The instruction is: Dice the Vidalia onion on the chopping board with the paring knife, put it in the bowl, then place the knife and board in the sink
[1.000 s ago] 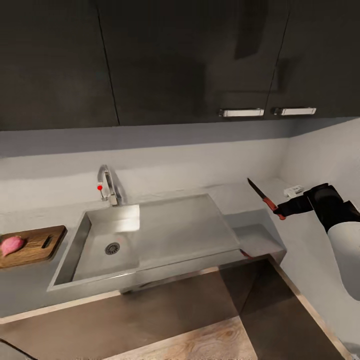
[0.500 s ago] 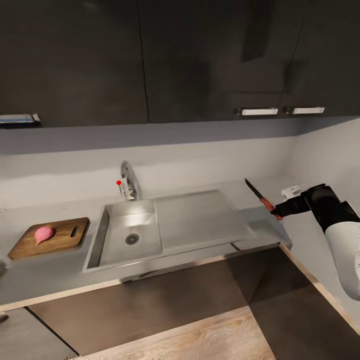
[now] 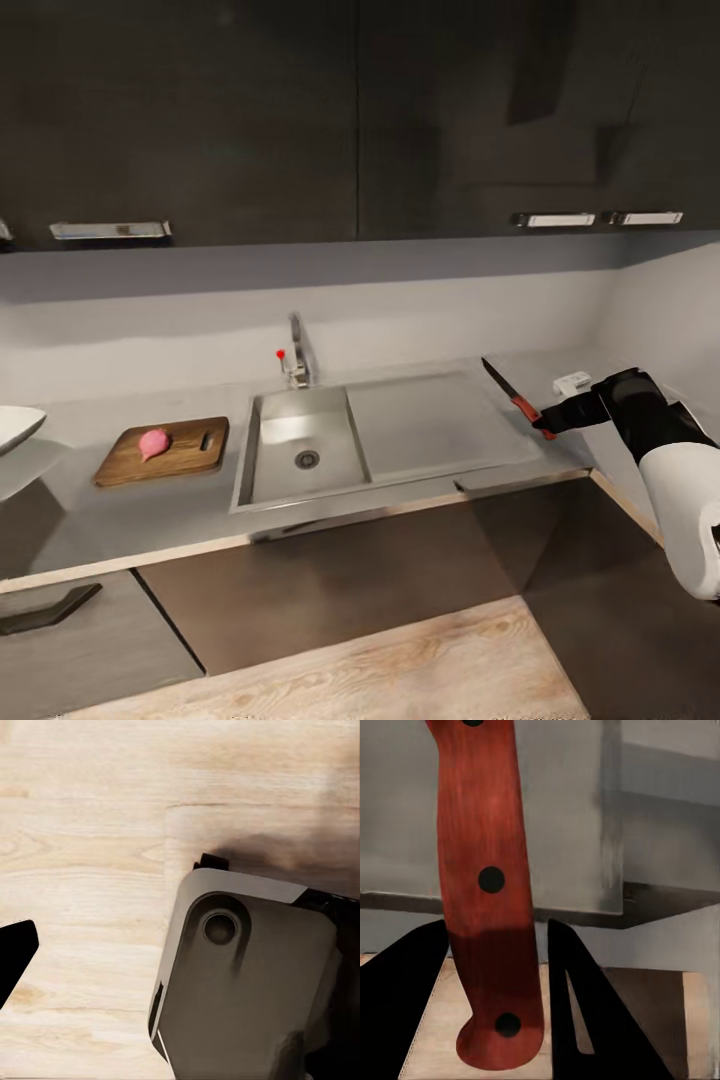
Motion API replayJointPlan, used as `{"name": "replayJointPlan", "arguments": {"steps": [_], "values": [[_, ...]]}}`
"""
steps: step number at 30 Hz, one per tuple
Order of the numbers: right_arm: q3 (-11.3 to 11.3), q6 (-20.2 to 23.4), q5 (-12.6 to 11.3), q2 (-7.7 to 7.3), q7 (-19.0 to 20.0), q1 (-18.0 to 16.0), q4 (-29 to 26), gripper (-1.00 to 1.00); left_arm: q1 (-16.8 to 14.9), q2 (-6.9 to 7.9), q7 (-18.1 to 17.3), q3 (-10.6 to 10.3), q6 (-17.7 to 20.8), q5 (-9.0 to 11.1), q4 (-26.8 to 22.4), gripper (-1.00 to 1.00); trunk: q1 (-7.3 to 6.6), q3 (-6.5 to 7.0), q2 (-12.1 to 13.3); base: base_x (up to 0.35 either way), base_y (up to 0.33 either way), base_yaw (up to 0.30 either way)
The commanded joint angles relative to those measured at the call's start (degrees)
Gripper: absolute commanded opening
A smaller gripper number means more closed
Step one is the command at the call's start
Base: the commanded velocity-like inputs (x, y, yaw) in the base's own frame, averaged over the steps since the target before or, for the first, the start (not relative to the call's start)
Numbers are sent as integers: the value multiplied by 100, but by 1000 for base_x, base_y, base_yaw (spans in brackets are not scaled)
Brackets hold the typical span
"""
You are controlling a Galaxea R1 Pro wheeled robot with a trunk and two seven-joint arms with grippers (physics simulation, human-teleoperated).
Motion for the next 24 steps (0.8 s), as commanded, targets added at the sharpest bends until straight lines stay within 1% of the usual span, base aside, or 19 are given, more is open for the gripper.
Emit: {"name": "replayJointPlan", "arguments": {"steps": [1, 10, 14, 18, 24], "values": [[-30, 16, 60, 4, 53, -6, -8, -100, -10, -3, -2, -48, -29, 30, 20, 100, 2, -17, -14, -187, 260, 152], [-30, 13, 55, 8, 58, -6, 6, -100, -10, -2, -1, -48, -29, 30, 20, 100, 2, -26, -14, -185, 260, 38], [-30, 15, 59, 47, 48, -6, 41, -100, -10, 25, -3, -50, -29, 30, 19, 100, 2, -26, -14, -142, 266, 1], [-30, 16, 66, 82, 42, -6, 77, -100, -10, 30, -6, -50, -29, 30, 18, 100, 2, -26, -14, -110, 276, 0], [-30, 16, 64, 91, 47, -6, 88, -100, -10, 32, -8, -51, -29, 30, 21, 100, 2, -26, -14, -45, 292, 0]]}}
